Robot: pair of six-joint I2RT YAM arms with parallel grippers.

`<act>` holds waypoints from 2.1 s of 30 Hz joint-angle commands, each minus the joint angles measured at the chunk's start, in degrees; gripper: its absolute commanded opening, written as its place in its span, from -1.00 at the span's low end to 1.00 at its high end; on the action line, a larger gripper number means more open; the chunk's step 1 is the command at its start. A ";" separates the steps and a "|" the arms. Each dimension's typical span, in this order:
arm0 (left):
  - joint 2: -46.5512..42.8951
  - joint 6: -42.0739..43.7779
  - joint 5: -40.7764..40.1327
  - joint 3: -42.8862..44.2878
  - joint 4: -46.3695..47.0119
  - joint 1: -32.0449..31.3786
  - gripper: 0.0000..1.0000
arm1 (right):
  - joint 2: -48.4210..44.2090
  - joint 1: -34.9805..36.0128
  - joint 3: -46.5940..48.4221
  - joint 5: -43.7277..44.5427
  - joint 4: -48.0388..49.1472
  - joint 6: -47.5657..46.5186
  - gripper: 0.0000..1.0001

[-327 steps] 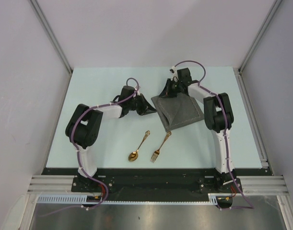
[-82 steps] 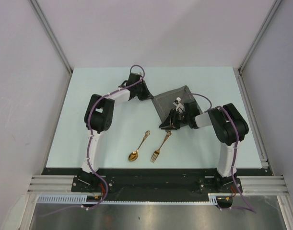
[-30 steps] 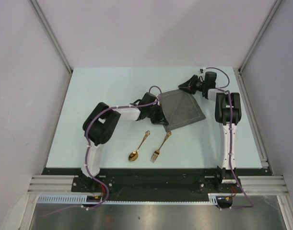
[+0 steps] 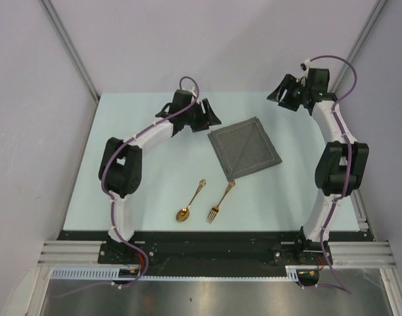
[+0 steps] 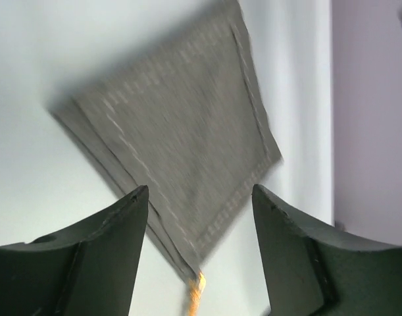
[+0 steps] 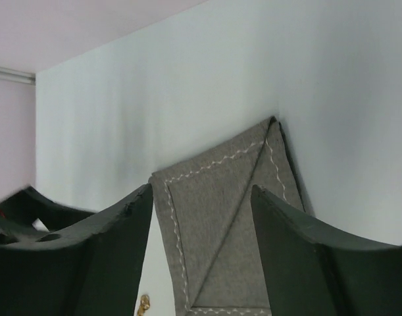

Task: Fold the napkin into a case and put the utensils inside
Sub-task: Pick up the upper triangle-folded napkin from the center of the board.

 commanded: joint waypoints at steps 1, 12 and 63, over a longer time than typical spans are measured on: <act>4.61 6.49 -12.32 10.48 -10.74 0.51 0.41 | -8.06 4.72 -9.04 9.19 -8.65 -8.71 0.42; 17.89 -0.09 -15.87 21.48 -15.85 0.60 0.31 | -11.33 23.71 -15.74 21.75 -11.29 -13.90 0.41; 23.87 -3.44 -19.91 21.31 -18.14 -1.07 -0.08 | -4.21 35.41 -21.72 21.42 -3.99 -15.92 -0.01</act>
